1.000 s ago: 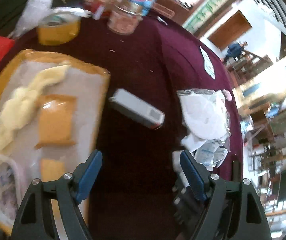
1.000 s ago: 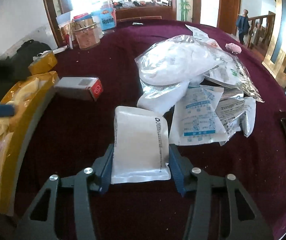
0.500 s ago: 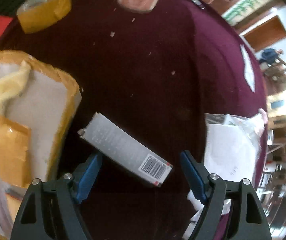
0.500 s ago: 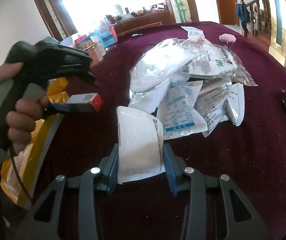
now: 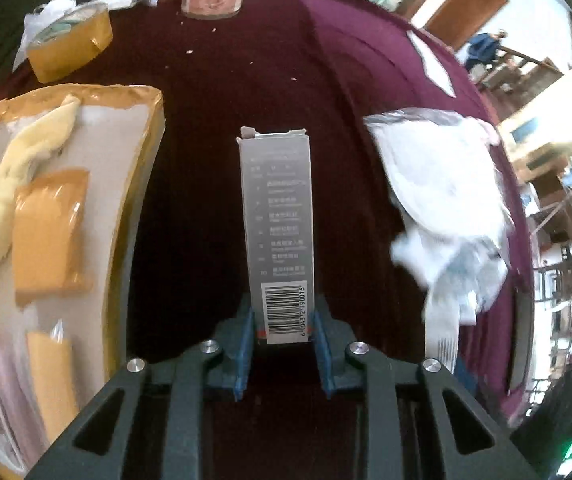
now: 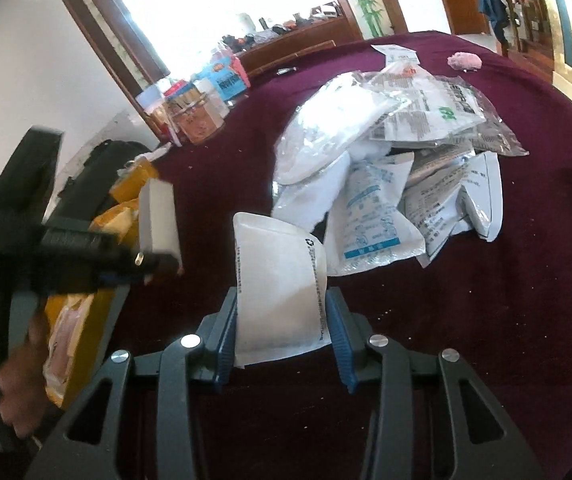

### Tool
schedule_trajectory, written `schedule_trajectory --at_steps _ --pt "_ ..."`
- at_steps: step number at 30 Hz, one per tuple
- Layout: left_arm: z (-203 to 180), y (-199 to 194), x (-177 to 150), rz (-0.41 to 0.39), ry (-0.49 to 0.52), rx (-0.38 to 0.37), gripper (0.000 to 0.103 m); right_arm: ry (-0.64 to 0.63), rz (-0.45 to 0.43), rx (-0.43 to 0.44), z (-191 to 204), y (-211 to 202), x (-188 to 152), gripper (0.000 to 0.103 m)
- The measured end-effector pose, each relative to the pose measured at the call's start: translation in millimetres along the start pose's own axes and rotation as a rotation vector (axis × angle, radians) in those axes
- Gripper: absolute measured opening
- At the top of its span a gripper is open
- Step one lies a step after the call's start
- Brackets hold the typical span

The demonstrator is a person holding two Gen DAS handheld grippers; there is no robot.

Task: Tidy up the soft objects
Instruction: 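Carry the pouch and grey box over the tray with both grippers, then release the pouch and grey box into the tray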

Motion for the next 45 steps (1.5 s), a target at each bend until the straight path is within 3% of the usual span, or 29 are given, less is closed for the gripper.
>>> schedule_trajectory --at_steps 5,11,18,23,31,40,45 --pt "10 -38 -36 -0.031 -0.010 -0.130 0.028 0.010 -0.026 0.027 6 -17 -3 0.040" --pt "47 -99 -54 -0.075 -0.082 -0.236 0.028 -0.047 -0.035 0.118 54 -33 -3 0.040" --pt "106 -141 -48 -0.158 -0.158 -0.206 0.028 -0.086 0.029 0.258 123 -17 3 0.040" --pt "139 -129 -35 -0.148 -0.206 -0.185 0.028 -0.149 0.063 0.262 161 4 6 0.041" --pt "161 -107 -6 -0.070 -0.157 -0.195 0.028 -0.162 0.122 0.231 199 56 17 0.041" --pt "173 -76 5 0.051 -0.089 -0.204 0.028 -0.195 0.173 0.171 220 107 15 0.042" --pt "179 -67 6 0.062 -0.089 -0.196 0.029 -0.198 0.196 0.154 218 120 8 0.045"
Point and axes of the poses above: each gripper's, at about its wrist camera, not at the fingertips, and y roughly the way its jaws point, z to its left, x to its top, the point moved 3 cm from there along y, roughly the way its jaws point, and after that the axes turned 7 degrees about -z, right-handed, at the moved point
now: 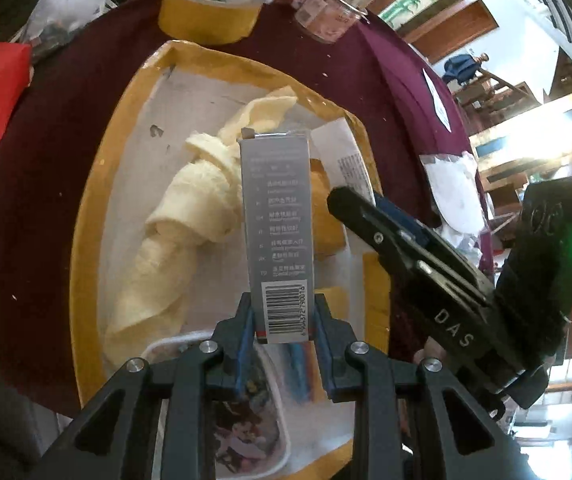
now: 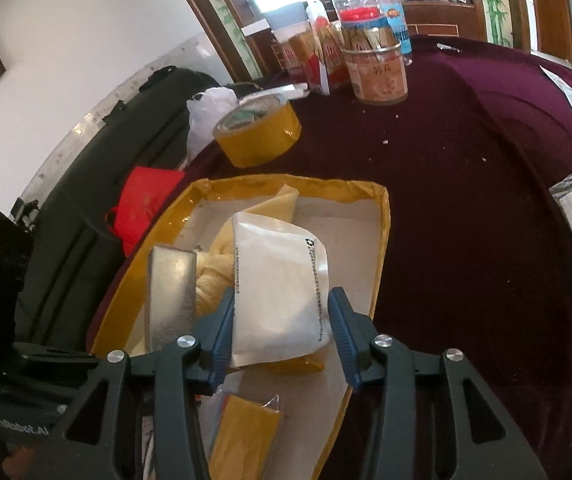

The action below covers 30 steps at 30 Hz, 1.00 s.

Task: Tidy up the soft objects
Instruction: 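Release the pouch and grey box into the tray, then withdraw both open grippers toward the pile of bagged masks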

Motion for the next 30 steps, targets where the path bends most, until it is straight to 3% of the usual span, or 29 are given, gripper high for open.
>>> schedule_trajectory --at_steps 2,5,8,18,20,24,30 --pt "3 0 0 -0.016 -0.003 0.017 0.034 0.002 -0.011 0.011 0 -1 0 0.047" --pt "7 -2 -1 -0.045 -0.017 0.032 0.059 -0.001 -0.024 0.029 0 -5 0 0.053" --pt "9 -8 -5 -0.107 -0.025 0.032 0.071 -0.004 -0.054 0.057 -1 -17 -1 0.062" --pt "-12 -35 -41 -0.296 -0.008 0.136 0.088 -0.013 -0.138 0.148 -18 -79 -6 0.080" --pt "-18 -40 -51 -0.356 -0.003 0.239 0.088 0.002 -0.133 0.154 -25 -88 -10 0.082" --pt "-39 -44 -66 -0.464 0.084 0.345 0.088 -0.002 -0.127 0.131 -40 -106 -25 0.082" --pt "-68 -42 -87 -0.484 0.120 0.290 0.088 0.012 -0.163 0.069 -65 -133 -45 0.082"
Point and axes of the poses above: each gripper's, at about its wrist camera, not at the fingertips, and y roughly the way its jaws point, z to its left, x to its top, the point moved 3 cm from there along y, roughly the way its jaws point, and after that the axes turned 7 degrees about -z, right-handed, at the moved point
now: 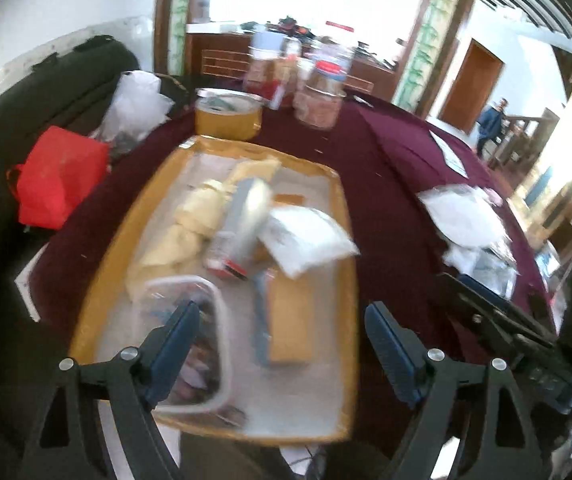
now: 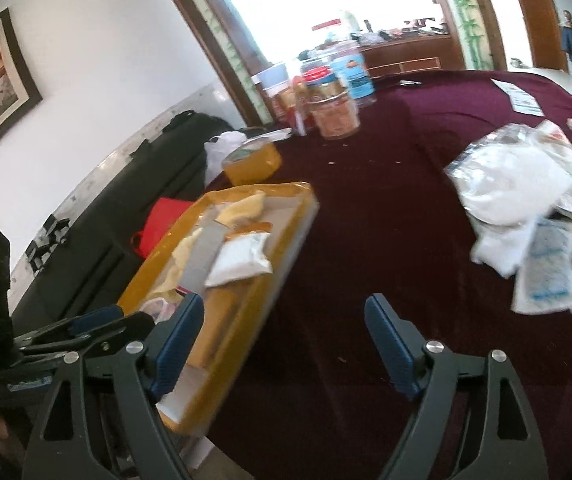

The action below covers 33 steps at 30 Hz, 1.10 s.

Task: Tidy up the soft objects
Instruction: 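Withdraw both open grippers toward the pile of bagged masks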

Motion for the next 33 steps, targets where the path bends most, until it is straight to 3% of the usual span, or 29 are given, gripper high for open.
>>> schedule_trajectory --at_steps 8,13,19,26,33 --pt "-55 -10 -14 0.009 0.138 -0.029 0.089 0.042 -0.012 -0.003 -28 -27 -9 0.082" --pt "-85 -19 -22 -0.004 0.154 -0.144 0.092 0.069 -0.017 -0.011 -47 -38 -12 0.082" --pt "-106 -16 -23 0.042 0.143 -0.266 0.093 0.105 -0.038 -0.055 -69 -47 -12 0.082" --pt "-106 0 -19 0.064 0.137 -0.231 0.093 0.137 -0.032 -0.077 -86 -42 -14 0.082" --pt "-109 5 -14 0.018 0.153 -0.207 0.093 0.172 -0.037 -0.092 -103 -42 -12 0.082"
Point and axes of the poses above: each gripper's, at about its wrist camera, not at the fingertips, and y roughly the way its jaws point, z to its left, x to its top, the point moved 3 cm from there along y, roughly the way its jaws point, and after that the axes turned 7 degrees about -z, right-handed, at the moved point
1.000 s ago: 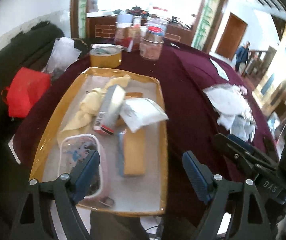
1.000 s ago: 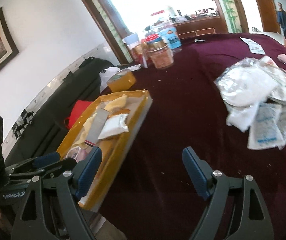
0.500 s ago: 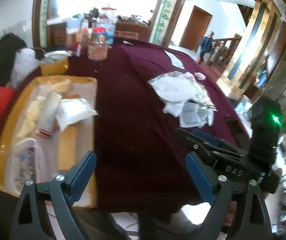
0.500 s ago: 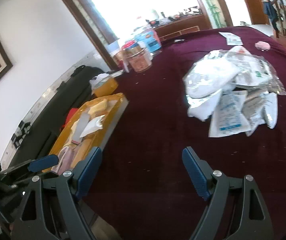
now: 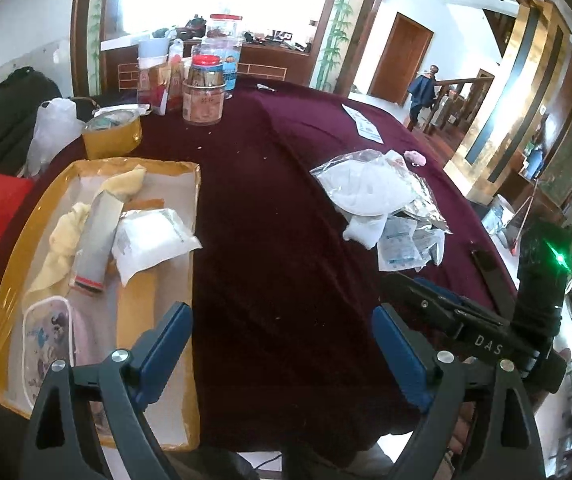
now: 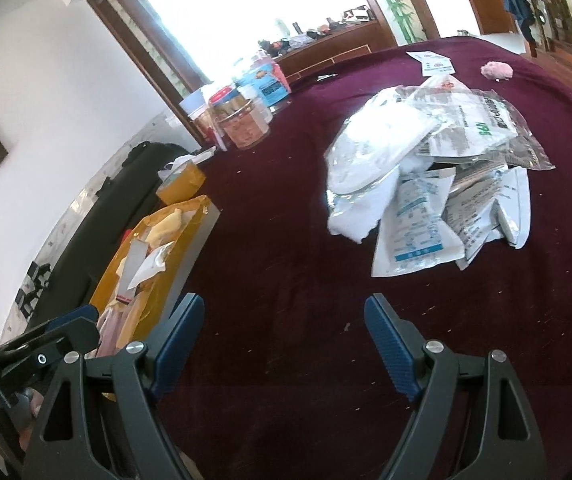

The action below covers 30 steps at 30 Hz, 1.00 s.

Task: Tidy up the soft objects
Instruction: 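Withdraw both open grippers toward the pile of bagged masks, then grasp the clear bag of masks with left gripper while right grasps blue-white packet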

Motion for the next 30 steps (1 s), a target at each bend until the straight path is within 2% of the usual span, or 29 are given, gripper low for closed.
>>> schedule_trajectory --at_steps 5,11,17,19,22,25,28,30 --pt "-10 8 4 0.003 0.037 -0.009 0.093 0.010 -0.008 -0.004 -12 -2 7 0.082" --pt "-16 30 10 0.049 0.012 -0.064 0.093 0.039 -0.031 -0.008 -24 -3 26 0.082" --pt "-25 49 28 0.057 -0.013 -0.070 0.093 0.098 -0.038 -0.077 -54 0 43 0.082" --pt "-36 58 38 0.061 0.025 -0.064 0.093 0.100 -0.029 -0.117 -63 2 41 0.082" --pt "-66 74 50 0.061 0.151 -0.057 0.093 0.075 -0.014 -0.139 -69 5 37 0.077" --pt "-88 90 59 0.054 0.249 -0.051 0.093 0.068 0.007 -0.119 -74 6 35 0.071" --pt "-111 112 70 0.085 0.302 -0.087 0.093 0.075 0.038 -0.073 -79 9 32 0.060" --pt "-122 124 73 0.100 0.330 -0.083 0.093 0.098 0.055 -0.031 -82 11 31 0.056"
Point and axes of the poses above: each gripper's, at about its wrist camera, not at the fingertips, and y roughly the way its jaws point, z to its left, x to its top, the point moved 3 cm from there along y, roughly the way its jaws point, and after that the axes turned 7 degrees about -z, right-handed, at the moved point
